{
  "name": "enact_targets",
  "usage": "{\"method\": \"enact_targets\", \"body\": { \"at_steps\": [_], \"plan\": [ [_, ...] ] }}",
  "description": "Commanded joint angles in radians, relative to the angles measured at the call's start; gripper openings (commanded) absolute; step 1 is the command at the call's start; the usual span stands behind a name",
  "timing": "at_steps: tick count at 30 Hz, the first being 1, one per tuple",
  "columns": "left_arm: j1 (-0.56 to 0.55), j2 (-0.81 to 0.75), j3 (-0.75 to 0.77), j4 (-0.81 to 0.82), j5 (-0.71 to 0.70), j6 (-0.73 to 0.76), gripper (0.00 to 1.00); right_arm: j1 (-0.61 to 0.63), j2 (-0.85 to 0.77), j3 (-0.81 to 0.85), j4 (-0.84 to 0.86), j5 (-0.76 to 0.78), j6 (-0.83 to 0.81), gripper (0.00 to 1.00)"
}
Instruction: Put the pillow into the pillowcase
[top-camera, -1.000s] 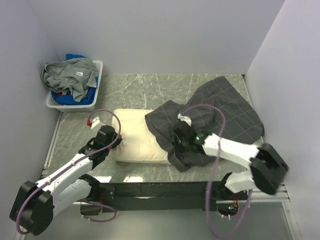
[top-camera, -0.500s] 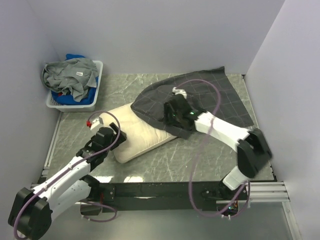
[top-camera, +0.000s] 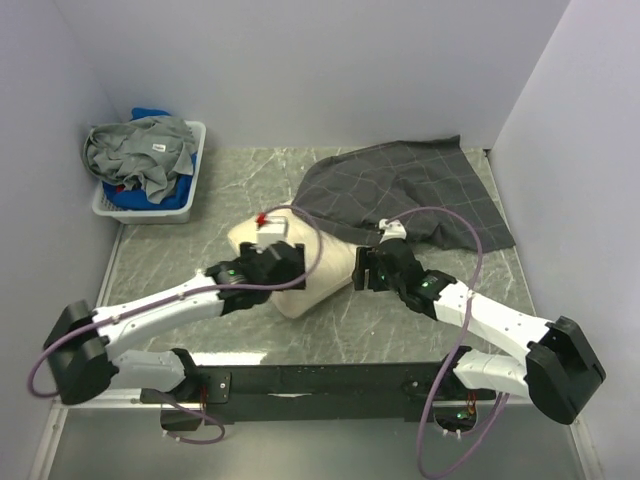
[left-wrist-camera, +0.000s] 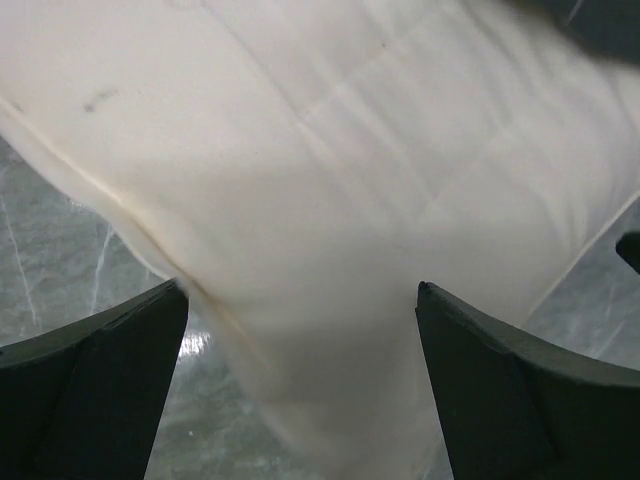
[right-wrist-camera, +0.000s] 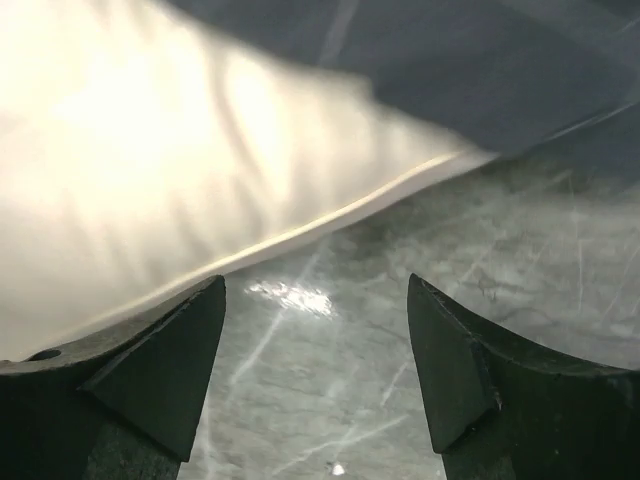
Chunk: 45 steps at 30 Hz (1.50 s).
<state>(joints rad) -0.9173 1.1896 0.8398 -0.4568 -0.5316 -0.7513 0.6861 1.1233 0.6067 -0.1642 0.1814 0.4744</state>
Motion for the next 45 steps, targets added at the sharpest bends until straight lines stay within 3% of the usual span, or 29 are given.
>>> {"method": "enact_targets", "body": {
  "at_steps": [1,6,10,11,14,19,23,27,29,30,31,32,34,43,45],
  "plan": [
    [-0.101,0.074,0.149,-0.14,-0.183,0.038,0.99,-0.019,0.02,-0.005,0.107,0.015,-0.03,0.79],
    [-0.123,0.067,0.219,-0.276,-0.262,0.022,1.0,-0.046,0.007,0.01,0.078,0.01,-0.026,0.79],
    [-0.138,0.031,0.173,-0.055,-0.021,0.183,0.99,-0.114,0.016,0.056,-0.014,0.084,0.024,0.79],
    [-0.147,0.066,0.173,0.025,0.002,0.229,0.99,-0.14,0.013,0.068,-0.033,0.069,0.032,0.79],
    [-0.173,0.227,0.241,0.061,0.034,0.28,0.99,-0.247,-0.019,0.076,-0.043,-0.008,0.036,0.79],
    [-0.238,0.471,0.419,0.098,-0.017,0.398,0.99,-0.342,-0.053,0.1,-0.089,-0.039,0.01,0.8],
    [-0.241,0.66,0.495,0.112,-0.089,0.423,1.0,-0.419,-0.051,0.068,-0.025,-0.17,-0.022,0.8],
    [-0.229,0.769,0.539,0.122,-0.272,0.415,1.0,-0.427,-0.004,0.065,0.021,-0.226,-0.039,0.8],
    [-0.213,0.786,0.538,0.135,-0.265,0.393,0.99,-0.43,0.029,0.061,0.063,-0.227,-0.037,0.8],
    [-0.198,0.785,0.532,0.13,-0.257,0.382,0.92,-0.445,0.041,0.061,0.08,-0.237,-0.036,0.81],
    [-0.189,0.779,0.525,0.129,-0.24,0.369,0.52,-0.453,0.052,0.058,0.1,-0.261,-0.03,0.81],
    [-0.183,0.75,0.497,0.139,-0.232,0.348,0.3,-0.459,0.076,0.062,0.135,-0.275,-0.026,0.81],
    [-0.167,0.71,0.463,0.161,-0.181,0.333,0.01,-0.47,0.105,0.071,0.161,-0.301,-0.022,0.81],
    [-0.132,0.55,0.39,0.198,-0.035,0.283,0.01,-0.461,0.17,0.048,0.301,-0.359,0.047,0.8],
    [-0.124,0.53,0.398,0.201,0.005,0.276,0.01,-0.448,0.168,0.039,0.321,-0.362,0.049,0.68]
  ]
}}
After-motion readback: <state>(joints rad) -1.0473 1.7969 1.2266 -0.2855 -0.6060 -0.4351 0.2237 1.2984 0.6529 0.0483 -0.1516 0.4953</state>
